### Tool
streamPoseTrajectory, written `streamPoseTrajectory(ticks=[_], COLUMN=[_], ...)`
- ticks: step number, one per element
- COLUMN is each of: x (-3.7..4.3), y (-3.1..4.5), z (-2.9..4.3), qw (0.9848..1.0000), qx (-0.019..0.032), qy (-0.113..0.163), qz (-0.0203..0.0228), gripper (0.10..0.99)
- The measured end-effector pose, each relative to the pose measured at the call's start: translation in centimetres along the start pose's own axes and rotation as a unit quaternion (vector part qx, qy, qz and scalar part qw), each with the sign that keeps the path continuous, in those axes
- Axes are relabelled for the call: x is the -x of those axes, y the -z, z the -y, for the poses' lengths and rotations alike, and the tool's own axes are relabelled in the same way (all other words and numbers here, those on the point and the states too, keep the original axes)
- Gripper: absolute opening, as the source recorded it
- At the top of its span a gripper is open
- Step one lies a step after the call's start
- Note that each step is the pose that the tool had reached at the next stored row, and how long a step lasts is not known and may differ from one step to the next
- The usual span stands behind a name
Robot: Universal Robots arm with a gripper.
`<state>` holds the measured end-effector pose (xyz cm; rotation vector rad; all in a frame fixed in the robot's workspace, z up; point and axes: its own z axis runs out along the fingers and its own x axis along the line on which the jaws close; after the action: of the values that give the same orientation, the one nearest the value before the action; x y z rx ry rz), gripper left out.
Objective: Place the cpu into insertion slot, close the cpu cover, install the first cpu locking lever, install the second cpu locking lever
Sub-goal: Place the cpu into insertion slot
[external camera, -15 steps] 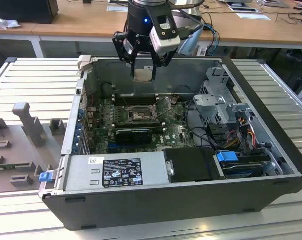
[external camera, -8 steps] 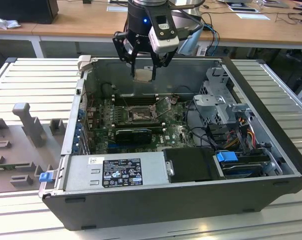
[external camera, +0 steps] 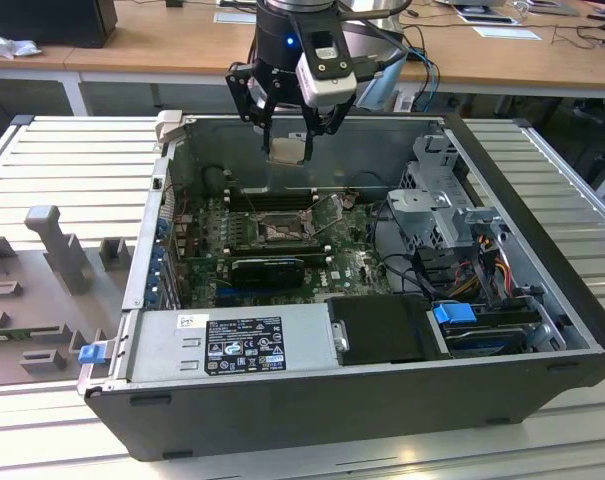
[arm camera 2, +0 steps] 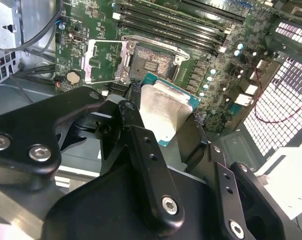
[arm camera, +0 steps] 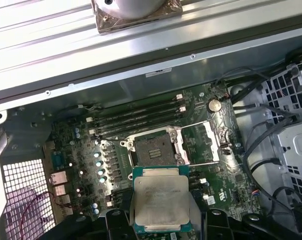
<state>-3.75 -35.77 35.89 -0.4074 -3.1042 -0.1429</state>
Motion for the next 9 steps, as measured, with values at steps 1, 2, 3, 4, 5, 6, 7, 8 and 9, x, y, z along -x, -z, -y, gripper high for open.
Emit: streamPoseTrajectory(ticks=[1,2,3,4,5,6,7,8,9], x=[0.00,0.00,0.00,0.00,0.00,0.00,0.00,0.00,0.00], y=[0.00,0.00,0.00,0.00,0.00,0.00,0.00,0.00,0.00], z=[0.00,0.00,0.00,0.00,0.00,0.00,0.00,0.00,0.00], qw=[1.0000,1.0000,1.0000,1.0000,1.0000,0.9999,0.9999,0.9999,0.9998], qx=[0.0001,0.0001,0.0001,0.0001,0.0002,0.0002,0.0003,0.0003,0.0004], qy=[-0.002,-0.004,-0.006,-0.007,-0.009,-0.011,-0.013,-0.016,-0.018], qz=[0.0002,0.0003,0.0005,0.0006,0.0008,0.0010,0.0012,0.0014,0.0016], gripper=[0.529,0.529,0.529,0.529,0.529,0.529,0.529,0.529,0.529])
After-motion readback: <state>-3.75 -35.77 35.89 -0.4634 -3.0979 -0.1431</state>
